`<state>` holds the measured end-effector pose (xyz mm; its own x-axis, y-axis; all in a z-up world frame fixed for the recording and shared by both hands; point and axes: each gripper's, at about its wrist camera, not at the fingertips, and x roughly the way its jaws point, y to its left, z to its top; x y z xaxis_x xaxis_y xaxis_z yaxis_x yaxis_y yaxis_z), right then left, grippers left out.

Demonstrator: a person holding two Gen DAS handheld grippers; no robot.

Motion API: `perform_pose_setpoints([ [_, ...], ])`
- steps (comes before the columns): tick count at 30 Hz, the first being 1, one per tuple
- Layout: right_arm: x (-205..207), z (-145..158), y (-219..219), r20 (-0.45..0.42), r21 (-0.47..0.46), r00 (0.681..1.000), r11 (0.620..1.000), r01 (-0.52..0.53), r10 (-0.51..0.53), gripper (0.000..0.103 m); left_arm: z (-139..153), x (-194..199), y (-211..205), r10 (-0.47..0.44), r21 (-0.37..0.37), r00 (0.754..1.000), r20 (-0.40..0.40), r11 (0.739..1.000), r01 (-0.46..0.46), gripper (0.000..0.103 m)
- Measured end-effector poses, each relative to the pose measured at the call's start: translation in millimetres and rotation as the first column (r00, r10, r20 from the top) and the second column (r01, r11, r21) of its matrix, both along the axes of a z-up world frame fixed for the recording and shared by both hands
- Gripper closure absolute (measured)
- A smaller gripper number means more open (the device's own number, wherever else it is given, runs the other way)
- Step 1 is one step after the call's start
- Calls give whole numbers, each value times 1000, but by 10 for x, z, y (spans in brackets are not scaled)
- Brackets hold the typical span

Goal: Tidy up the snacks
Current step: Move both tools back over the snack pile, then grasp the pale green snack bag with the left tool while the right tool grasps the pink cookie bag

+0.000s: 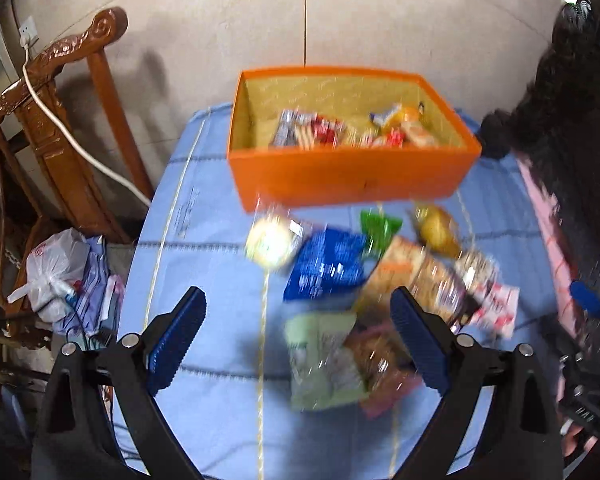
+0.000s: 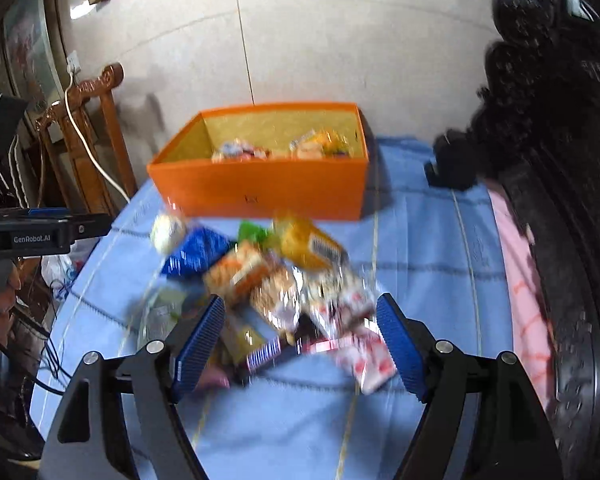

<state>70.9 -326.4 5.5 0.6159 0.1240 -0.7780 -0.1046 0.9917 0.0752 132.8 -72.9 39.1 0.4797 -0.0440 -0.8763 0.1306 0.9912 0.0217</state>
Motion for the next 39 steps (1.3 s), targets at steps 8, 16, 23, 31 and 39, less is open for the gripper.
perform_pose_setpoints([
  [8, -335, -229, 16, -48, 0, 999, 1000, 11, -11, 24, -262, -181, 138, 19, 15, 998, -59, 1000, -18, 12],
  [16, -363, -337, 19, -58, -21, 998, 999, 26, -28, 23, -452, -223, 132, 15, 26, 995, -96, 1000, -13, 12],
  [23, -285, -461, -3, -85, -22, 996, 999, 38, -40, 22, -651, -184, 144, 4, 38, 991, -130, 999, 1, 12],
  [31, -170, -585, 33, -119, 4, 992, 1000, 31, -30, 22, -935, -86, 296, 15, 40, 983, -181, 999, -8, 12],
  [39, -43, -741, 75, -160, 18, 987, 1000, 8, -5, 22, -1115, 88, 288, 12, -9, 971, -241, 1000, -15, 12],
])
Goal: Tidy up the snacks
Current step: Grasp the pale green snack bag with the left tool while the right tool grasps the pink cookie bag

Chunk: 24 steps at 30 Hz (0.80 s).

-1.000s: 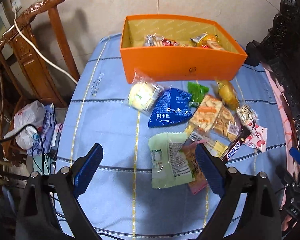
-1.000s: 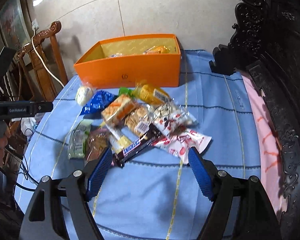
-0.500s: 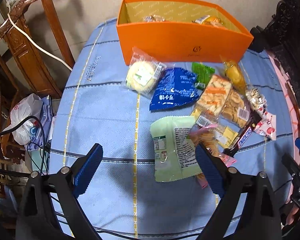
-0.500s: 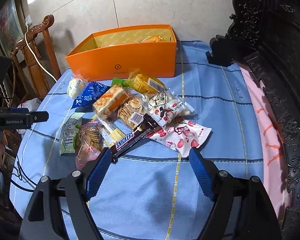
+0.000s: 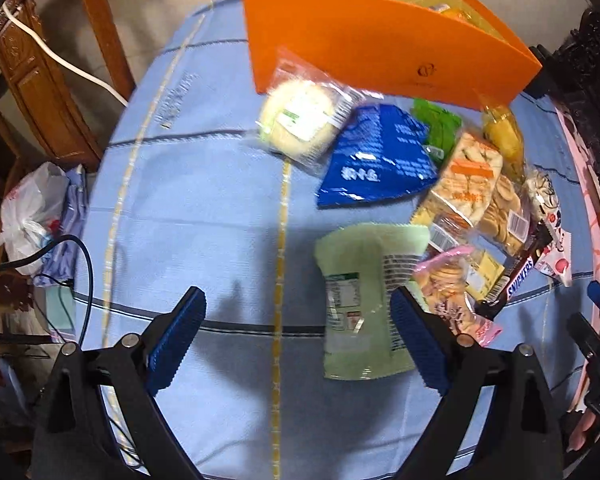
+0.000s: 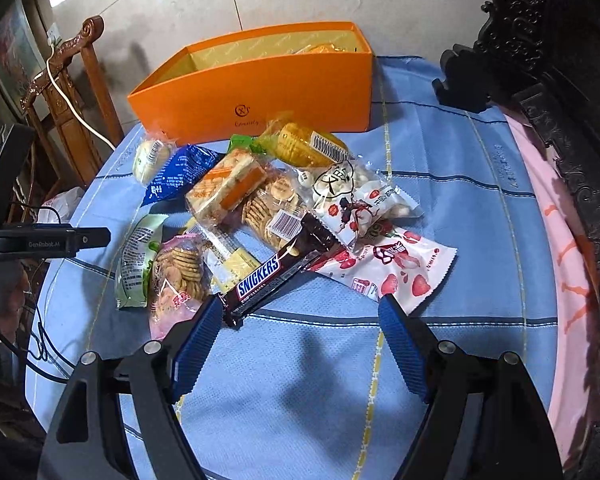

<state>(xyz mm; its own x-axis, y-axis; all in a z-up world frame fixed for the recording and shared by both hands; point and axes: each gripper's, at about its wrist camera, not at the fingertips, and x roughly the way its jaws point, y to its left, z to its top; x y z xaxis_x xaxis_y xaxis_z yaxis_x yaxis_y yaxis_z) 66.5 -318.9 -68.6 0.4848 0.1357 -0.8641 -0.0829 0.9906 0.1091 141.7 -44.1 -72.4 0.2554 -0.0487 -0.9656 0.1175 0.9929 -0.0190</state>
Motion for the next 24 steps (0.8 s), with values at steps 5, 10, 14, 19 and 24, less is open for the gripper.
perform_pose_setpoints([
  [5, 63, -45, -33, -16, 3, 1000, 1000, 5, -5, 22, -186, -5, -178, -6, -26, 998, -64, 1000, 5, 12],
  [10, 63, -59, -41, -28, 34, 1000, 999, 1, 0, 22, -337, 33, -252, 18, -83, 994, -110, 996, -27, 22],
  [14, 38, -69, -20, -35, 35, 999, 999, -6, 8, 22, -451, 116, -195, 60, -121, 987, -152, 990, -79, 33],
  [19, -3, -61, -16, -40, 33, 999, 999, -5, 6, 22, -476, 104, -77, 68, -80, 989, -134, 994, -79, 62],
  [24, -30, -43, 74, -54, 63, 998, 998, -25, 28, 22, -407, -65, 32, 51, -47, 991, -123, 997, -57, 78],
])
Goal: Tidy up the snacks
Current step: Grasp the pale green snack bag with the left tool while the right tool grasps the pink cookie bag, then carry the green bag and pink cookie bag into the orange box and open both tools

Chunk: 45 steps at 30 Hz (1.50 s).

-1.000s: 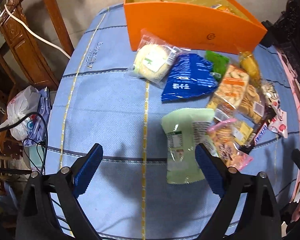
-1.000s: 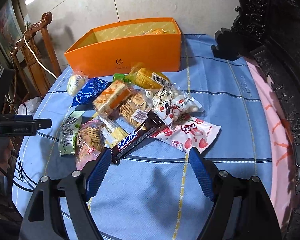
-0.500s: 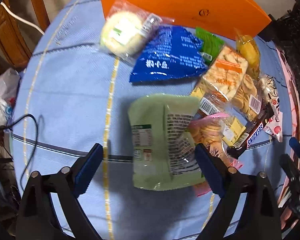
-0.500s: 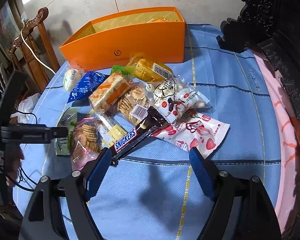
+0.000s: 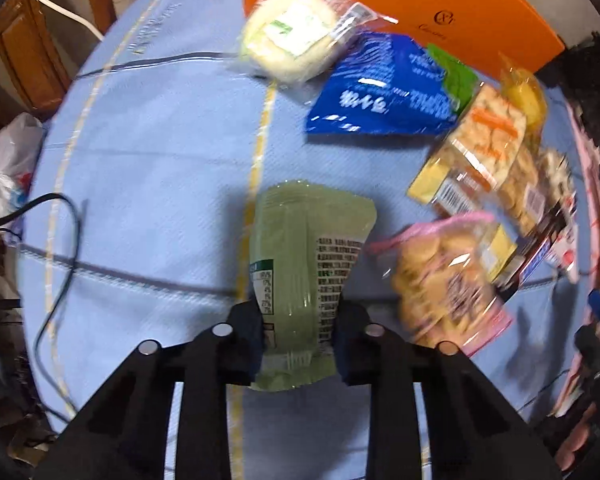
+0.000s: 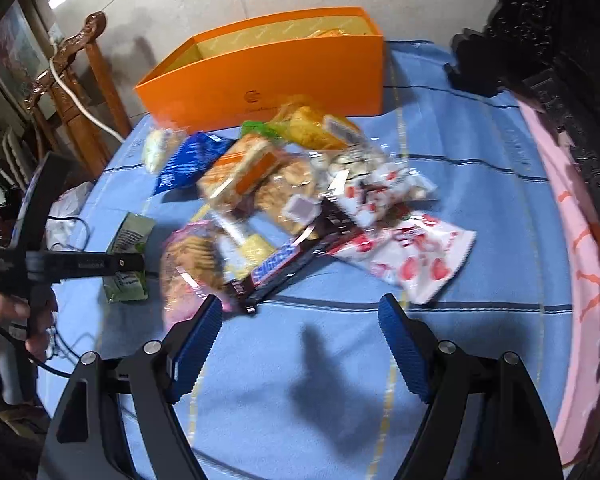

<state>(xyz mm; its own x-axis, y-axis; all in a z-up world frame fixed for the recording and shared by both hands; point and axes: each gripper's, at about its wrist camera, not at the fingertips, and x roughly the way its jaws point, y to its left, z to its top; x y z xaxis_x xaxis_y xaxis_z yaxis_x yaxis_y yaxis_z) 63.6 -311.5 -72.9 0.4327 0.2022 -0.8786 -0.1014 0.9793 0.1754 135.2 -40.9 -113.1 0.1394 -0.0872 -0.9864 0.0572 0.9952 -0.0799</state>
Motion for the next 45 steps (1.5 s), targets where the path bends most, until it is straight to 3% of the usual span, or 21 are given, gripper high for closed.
perform_pose_setpoints([
  [3, -8, 41, 266, 3, 19, 996, 996, -84, 84, 22, 47, -165, 108, 9, -17, 1000, 12, 1000, -8, 79],
  [9, 126, 31, 1003, 17, -26, 958, 958, -287, 288, 22, 138, -289, 370, 59, -27, 998, 17, 998, -59, 79],
  [17, 376, -389, 1414, -105, -133, 939, 931, -339, 327, 25, 175, -350, 744, 113, -40, 993, 30, 993, -112, 78],
  [19, 391, -491, 1454, -131, -161, 939, 928, -336, 317, 31, 167, -361, 779, 116, -41, 993, 29, 993, -115, 78],
  [21, 405, -599, 1463, -163, -198, 942, 926, -323, 293, 49, 159, -346, 777, 113, -42, 993, 29, 993, -111, 78],
  [23, 403, -605, 1450, -171, -191, 939, 925, -329, 299, 58, 151, -337, 773, 108, -38, 994, 30, 994, -106, 78],
  [26, 400, -455, 1308, -180, -62, 940, 950, -305, 290, 62, 193, -317, 711, 103, -51, 994, 41, 994, -101, 78],
  [31, 272, 16, 982, -74, 9, 969, 972, -236, 236, 62, 454, -265, 606, 84, -82, 992, 91, 994, -77, 78],
  [37, 329, 544, 575, 103, -47, 984, 989, -140, 144, 62, 928, -14, 376, 19, -91, 982, 188, 996, -2, 78],
  [45, 1006, 948, 174, 204, -48, 977, 997, -55, 64, 62, 1482, 582, -15, -28, -118, 962, 271, 991, 62, 78],
])
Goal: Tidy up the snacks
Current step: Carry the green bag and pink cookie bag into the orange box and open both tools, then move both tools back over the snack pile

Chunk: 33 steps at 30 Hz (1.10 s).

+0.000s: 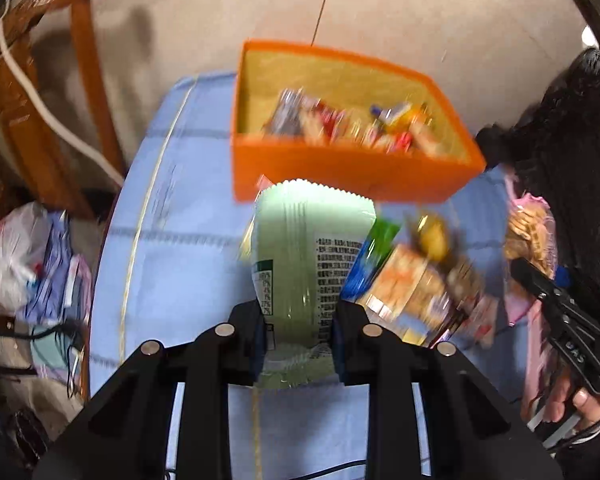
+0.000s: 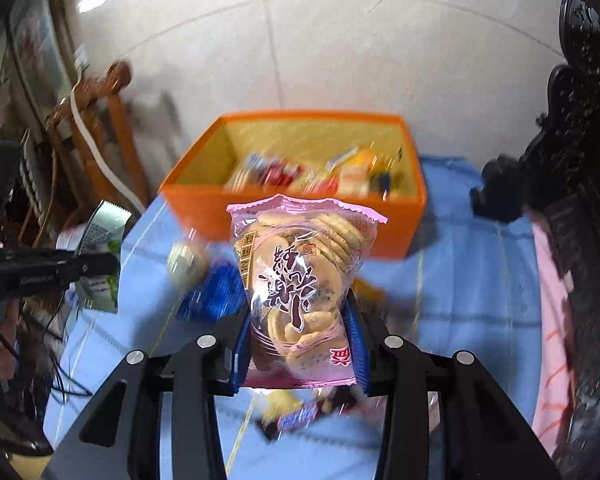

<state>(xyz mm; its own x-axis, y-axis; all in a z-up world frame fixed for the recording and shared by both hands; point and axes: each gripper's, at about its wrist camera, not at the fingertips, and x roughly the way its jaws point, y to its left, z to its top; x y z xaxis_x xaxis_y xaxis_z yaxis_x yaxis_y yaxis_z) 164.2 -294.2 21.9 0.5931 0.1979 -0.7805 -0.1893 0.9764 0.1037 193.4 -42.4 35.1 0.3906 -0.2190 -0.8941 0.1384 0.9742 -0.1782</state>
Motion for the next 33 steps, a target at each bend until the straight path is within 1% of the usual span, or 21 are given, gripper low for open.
perform_pose_setpoints([
  [4, 458, 89, -115, 19, 18, 999, 999, 37, -38, 62, 265, 335, -181, -22, -33, 998, 63, 999, 24, 78],
  [6, 643, 98, -141, 21, 29, 998, 998, 58, -58, 62, 314, 554, -236, -22, -52, 998, 62, 998, 25, 78],
  [7, 762, 92, -144, 22, 29, 997, 997, 68, -69, 62, 315, 690, -272, -24, -42, 998, 65, 999, 27, 78],
  [12, 1189, 5, -129, 5, 29, 996, 996, 89, -89, 62, 226, 1068, -389, -23, 12, 998, 59, 1000, 23, 78],
  [14, 1370, -45, -113, -4, 19, 996, 996, 91, -91, 62, 183, 1219, -432, -29, 22, 998, 50, 999, 28, 78],
  [16, 1513, -82, -93, -13, 22, 995, 995, 96, -96, 62, 134, 1358, -457, -24, 14, 999, 36, 1000, 24, 78],
  [17, 1568, -98, -88, -10, 23, 994, 994, 105, -105, 62, 107, 1434, -482, -26, 0, 999, 27, 1000, 26, 75],
  [18, 1597, -104, -79, -2, 24, 994, 994, 109, -109, 60, 89, 1471, -498, -25, -5, 999, 23, 1000, 25, 64],
  [19, 1623, -112, -55, 23, 5, 992, 992, 123, -123, 57, 73, 1501, -512, -14, 8, 999, 29, 1000, 13, 52],
  [20, 1619, -106, -35, 43, -18, 990, 990, 137, -136, 40, 99, 1505, -537, 1, 51, 998, 68, 999, -4, 18],
  [21, 1593, -87, -13, 74, -47, 986, 987, 153, -149, 24, 134, 1479, -554, 7, 82, 995, 104, 997, -16, 4],
  [22, 1527, -44, 13, 124, -66, 981, 985, 157, -148, 21, 180, 1427, -568, 7, 110, 988, 155, 994, -24, 4],
  [23, 1482, -22, 23, 145, -66, 980, 987, 145, -134, 19, 212, 1372, -590, -20, 117, 983, 182, 993, -2, 4],
  [25, 1415, -9, 45, 138, -71, 985, 990, 118, -107, 19, 192, 1328, -609, -52, 111, 987, 153, 993, 35, 4],
  [27, 1317, 1, 18, 128, -57, 986, 991, 119, -111, 19, 165, 1273, -588, -48, 104, 991, 122, 994, 35, 4],
  [30, 1131, 16, -54, 113, -20, 986, 992, 123, -120, 19, 170, 1120, -515, -41, 91, 992, 118, 995, 30, 4],
  [33, 862, -7, -136, 92, 8, 989, 993, 117, -117, 19, 130, 952, -410, -31, 85, 994, 103, 996, 22, 4],
])
